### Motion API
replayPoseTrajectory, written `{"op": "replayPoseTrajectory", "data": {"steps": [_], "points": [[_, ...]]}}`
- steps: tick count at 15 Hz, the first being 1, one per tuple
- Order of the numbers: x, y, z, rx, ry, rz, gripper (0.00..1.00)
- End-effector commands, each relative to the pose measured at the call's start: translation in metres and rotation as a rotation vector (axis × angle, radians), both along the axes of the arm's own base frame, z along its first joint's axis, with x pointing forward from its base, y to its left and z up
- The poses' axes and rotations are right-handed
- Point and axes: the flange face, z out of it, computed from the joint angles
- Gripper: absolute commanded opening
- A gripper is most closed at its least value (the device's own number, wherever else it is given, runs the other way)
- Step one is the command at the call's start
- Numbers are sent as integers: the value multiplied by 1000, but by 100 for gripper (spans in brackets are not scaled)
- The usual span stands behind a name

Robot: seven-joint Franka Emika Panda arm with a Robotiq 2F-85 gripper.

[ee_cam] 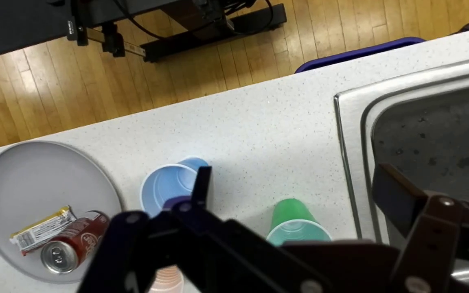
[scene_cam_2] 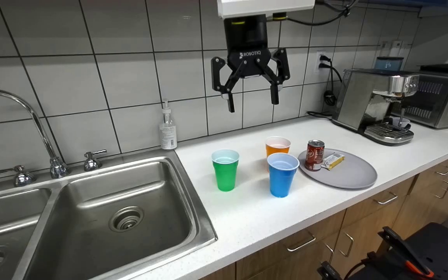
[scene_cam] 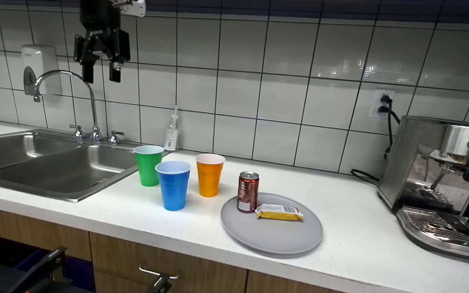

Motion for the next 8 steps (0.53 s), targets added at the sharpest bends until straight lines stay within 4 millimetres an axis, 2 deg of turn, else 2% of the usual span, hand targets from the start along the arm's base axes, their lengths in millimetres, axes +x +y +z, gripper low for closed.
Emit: {"op": "replayPoseTrajectory", "data": {"steps": [1,8], "points": [[12,-25,-3,14,-13,-67,100],[40,-82,-16,36,-30,-232,100]]}}
